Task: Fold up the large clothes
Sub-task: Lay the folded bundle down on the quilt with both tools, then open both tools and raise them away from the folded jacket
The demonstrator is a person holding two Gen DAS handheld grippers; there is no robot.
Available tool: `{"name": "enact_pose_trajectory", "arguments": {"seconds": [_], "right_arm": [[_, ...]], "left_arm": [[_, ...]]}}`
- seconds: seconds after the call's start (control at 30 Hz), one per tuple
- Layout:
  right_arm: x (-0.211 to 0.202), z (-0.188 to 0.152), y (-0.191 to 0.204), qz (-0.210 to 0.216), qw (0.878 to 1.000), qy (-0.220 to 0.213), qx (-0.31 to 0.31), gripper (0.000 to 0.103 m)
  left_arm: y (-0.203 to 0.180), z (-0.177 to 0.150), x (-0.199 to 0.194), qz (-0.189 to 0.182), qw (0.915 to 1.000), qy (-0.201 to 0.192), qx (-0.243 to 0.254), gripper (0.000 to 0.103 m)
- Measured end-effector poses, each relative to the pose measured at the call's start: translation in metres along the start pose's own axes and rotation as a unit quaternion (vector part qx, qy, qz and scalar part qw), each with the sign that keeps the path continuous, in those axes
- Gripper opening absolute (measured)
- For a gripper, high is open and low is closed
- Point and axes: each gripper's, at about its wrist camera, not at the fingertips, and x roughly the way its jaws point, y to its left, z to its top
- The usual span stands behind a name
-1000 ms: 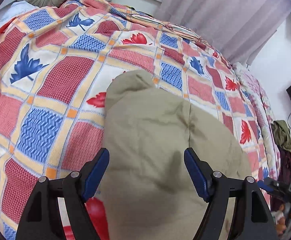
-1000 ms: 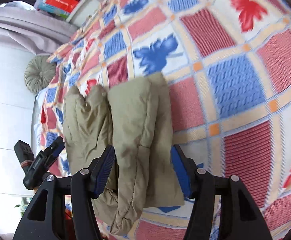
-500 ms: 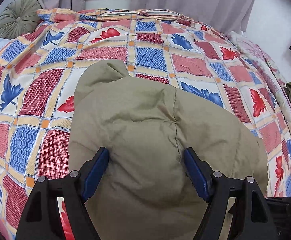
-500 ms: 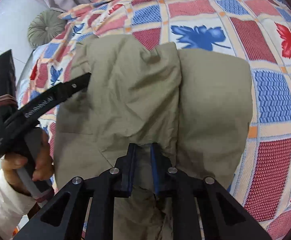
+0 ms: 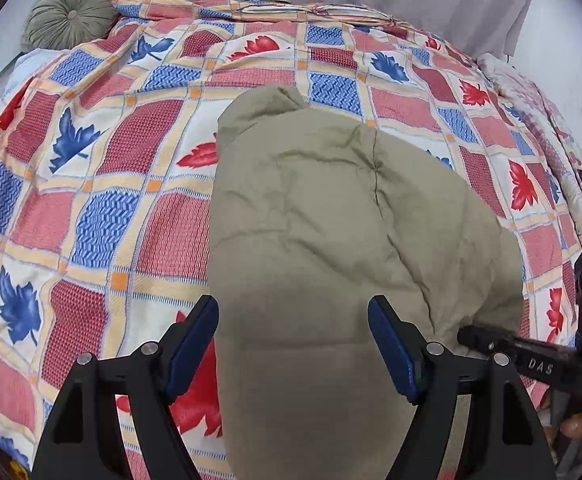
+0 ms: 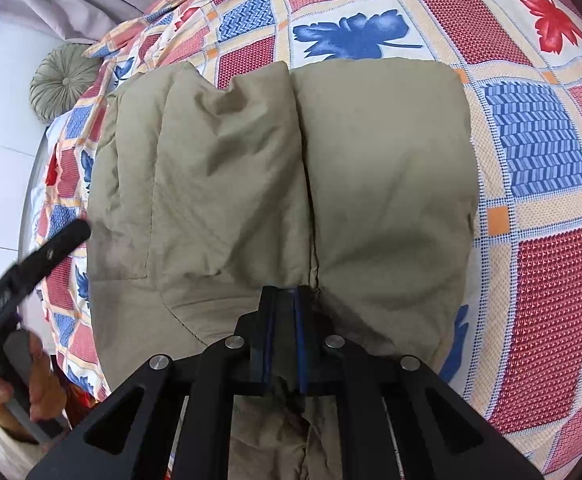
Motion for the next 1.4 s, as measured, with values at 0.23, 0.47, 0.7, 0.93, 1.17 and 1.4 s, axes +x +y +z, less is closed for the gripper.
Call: {"name": "enact_pose_trajectory", "arguments": {"seconds": [0.23,0.47,0.7,0.93,1.17,1.4], "right_arm": [[-0.022,-0.009,0.006,-0.008,1.000,-0.003,-0.003,0.011],[-0.054,-0.034,0.013,-0.017,1.000,-0.008,-0.005,0.013],[-0.065,-0.060,0.014,-0.030,0.999,0.018,0.013,0.013],[-0.097,-0.075,0.017,-0.050,0.998,0.020,0.023,0.013],[-0.132,-0.086,0.029,-0.062,0.998,0.011,0.024,0.013],[-0.152,-0.100,0.043,-0.068,0.997,0.014,0.016,0.013]], "left_arm": [[0.003,-0.032,0.005,0.000,0.9993,0.035,-0.008,0.078],[0.002,-0.039,0.008,-0.002,0.9987,0.051,-0.004,0.078],[0.003,-0.041,-0.006,-0.001,0.9971,0.076,-0.002,0.078],[0.006,-0.059,-0.048,-0.003,0.9955,0.095,0.008,0.078],[0.004,-0.079,-0.093,0.005,0.9944,0.105,0.007,0.084],[0.001,-0.083,-0.132,-0.007,0.9967,0.081,0.000,0.103]]}}
